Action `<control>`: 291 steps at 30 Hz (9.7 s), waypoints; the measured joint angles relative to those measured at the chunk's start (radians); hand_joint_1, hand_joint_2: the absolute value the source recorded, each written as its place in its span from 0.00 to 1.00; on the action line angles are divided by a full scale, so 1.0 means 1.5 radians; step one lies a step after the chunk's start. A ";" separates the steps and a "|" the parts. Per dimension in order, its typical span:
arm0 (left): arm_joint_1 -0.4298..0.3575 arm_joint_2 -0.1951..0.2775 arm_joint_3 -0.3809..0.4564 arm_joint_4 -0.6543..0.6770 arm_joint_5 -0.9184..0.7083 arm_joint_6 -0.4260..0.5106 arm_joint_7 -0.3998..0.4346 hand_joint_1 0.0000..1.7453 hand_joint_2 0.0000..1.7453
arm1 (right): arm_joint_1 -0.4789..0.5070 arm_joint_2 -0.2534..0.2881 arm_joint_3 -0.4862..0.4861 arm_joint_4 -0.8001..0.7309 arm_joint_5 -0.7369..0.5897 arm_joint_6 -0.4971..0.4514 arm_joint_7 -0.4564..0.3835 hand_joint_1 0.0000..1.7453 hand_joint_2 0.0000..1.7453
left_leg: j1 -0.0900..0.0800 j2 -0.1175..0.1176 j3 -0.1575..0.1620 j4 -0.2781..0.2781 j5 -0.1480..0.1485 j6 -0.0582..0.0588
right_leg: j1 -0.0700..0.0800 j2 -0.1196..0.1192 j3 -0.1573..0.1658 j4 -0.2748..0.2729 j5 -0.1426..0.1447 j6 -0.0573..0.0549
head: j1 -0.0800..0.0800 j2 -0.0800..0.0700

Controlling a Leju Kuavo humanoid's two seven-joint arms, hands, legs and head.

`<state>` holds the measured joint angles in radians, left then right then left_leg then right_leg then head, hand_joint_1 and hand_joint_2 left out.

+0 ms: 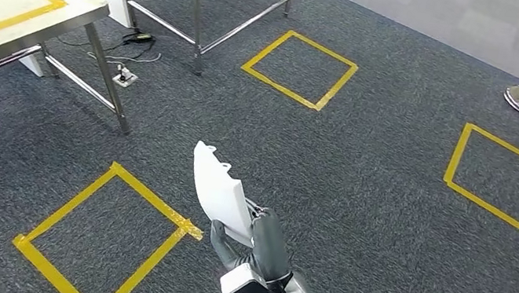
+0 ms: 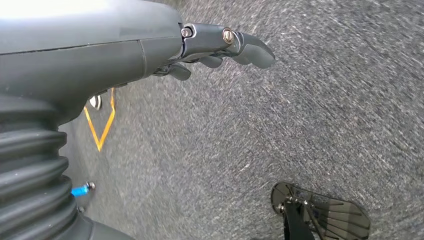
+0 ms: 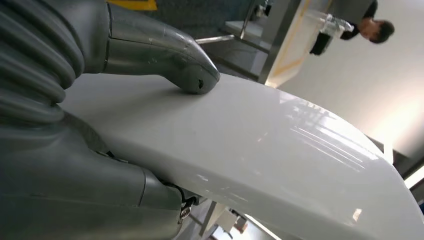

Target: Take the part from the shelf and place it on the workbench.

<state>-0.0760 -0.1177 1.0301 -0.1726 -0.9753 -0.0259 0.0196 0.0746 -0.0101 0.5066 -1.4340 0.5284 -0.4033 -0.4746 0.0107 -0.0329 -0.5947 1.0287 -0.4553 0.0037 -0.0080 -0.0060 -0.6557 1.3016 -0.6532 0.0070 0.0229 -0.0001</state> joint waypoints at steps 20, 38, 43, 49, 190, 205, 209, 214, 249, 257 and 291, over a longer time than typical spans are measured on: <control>0.008 0.007 0.002 -0.001 0.021 0.039 0.026 0.00 1.00 | 0.000 0.001 -0.001 0.004 -0.016 0.007 -0.028 1.00 1.00 | 0.000 0.057 -0.019 0.049 -0.018 -0.040 | 0.003 -0.061 0.078 -0.189 0.098 -0.028 | -0.006 0.000; -0.006 0.002 -0.001 -0.002 -0.018 0.038 0.012 0.00 1.00 | -0.150 0.002 -0.023 -0.010 0.013 0.026 0.027 1.00 1.00 | -0.001 -0.029 -0.008 0.011 0.001 -0.008 | -0.003 0.017 0.054 -0.172 0.104 -0.002 | 0.001 0.000; -0.010 0.002 -0.006 -0.004 -0.025 0.038 0.016 0.00 1.00 | -0.166 0.003 -0.039 -0.033 0.031 0.018 0.044 1.00 1.00 | -0.001 -0.026 -0.004 0.002 0.006 -0.009 | -0.002 0.017 0.053 -0.174 0.109 -0.009 | 0.001 0.000; -0.010 0.004 -0.022 -0.005 -0.044 0.040 0.034 0.00 1.00 | -0.158 0.002 -0.067 -0.080 0.055 0.009 0.044 1.00 1.00 | -0.001 -0.026 -0.002 -0.002 0.009 -0.019 | -0.002 0.017 0.052 -0.174 0.109 -0.012 | 0.001 0.000; -0.055 0.016 -0.080 0.001 -0.126 -0.004 0.038 0.00 1.00 | -0.726 0.062 -0.057 0.742 0.123 0.299 0.259 1.00 1.00 | -0.004 0.011 0.039 -0.003 -0.030 -0.011 | 0.005 0.005 -0.009 -0.190 0.177 -0.009 | 0.001 0.000; -0.063 0.010 -0.086 0.001 -0.133 -0.019 0.027 0.00 0.25 | -0.676 0.120 -0.020 0.763 0.161 0.332 0.259 0.00 0.00 | -0.002 0.021 0.058 -0.030 -0.039 -0.017 | 0.008 0.013 0.001 -0.192 0.171 -0.027 | 0.002 0.000; -0.070 0.007 -0.088 0.003 -0.134 -0.034 0.040 0.00 0.00 | -0.673 0.126 -0.014 0.764 0.161 0.332 0.259 0.00 0.00 | -0.002 0.021 0.058 -0.030 -0.040 -0.020 | 0.009 0.013 0.002 -0.192 0.171 -0.027 | 0.002 0.000; -0.073 0.007 -0.095 0.004 -0.140 -0.037 0.058 0.00 0.00 | -0.671 0.121 -0.014 0.768 0.140 0.318 0.255 0.00 0.00 | -0.003 0.021 0.064 -0.029 -0.040 -0.020 | 0.008 0.013 0.003 -0.193 0.172 -0.027 | 0.002 0.000; -0.031 0.003 -0.107 0.003 -0.160 0.022 0.044 0.00 0.00 | -0.391 -0.019 -0.099 0.017 -0.192 0.236 -0.030 0.00 0.00 | -0.013 0.026 0.079 0.019 -0.090 0.003 | 0.010 0.009 -0.032 -0.161 0.180 -0.028 | 0.006 0.000; -0.039 0.007 -0.113 -0.001 -0.154 0.013 0.034 0.00 0.00 | -0.364 -0.034 -0.099 -0.023 -0.180 0.239 -0.037 0.00 0.00 | -0.011 0.032 0.045 -0.018 -0.024 0.018 | 0.003 0.008 -0.059 -0.082 0.093 0.007 | 0.007 0.000; -0.027 0.001 -0.112 -0.001 -0.145 0.027 0.052 0.00 0.00 | -0.284 -0.028 -0.097 -0.037 -0.171 0.281 -0.021 0.00 0.00 | -0.014 0.021 0.011 0.000 -0.015 0.016 | 0.006 0.005 -0.048 -0.012 0.078 -0.005 | 0.012 0.000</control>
<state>-0.1158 -0.1167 0.8615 -0.1736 -1.1935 0.0145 0.0973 -0.3514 -0.0514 0.3607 -1.4899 0.2716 0.0187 -0.5068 -0.0099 -0.0011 -0.5787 1.0286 -0.4770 0.0270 0.0012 0.0019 -0.7272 1.2835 -0.5359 0.0000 0.0407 0.0000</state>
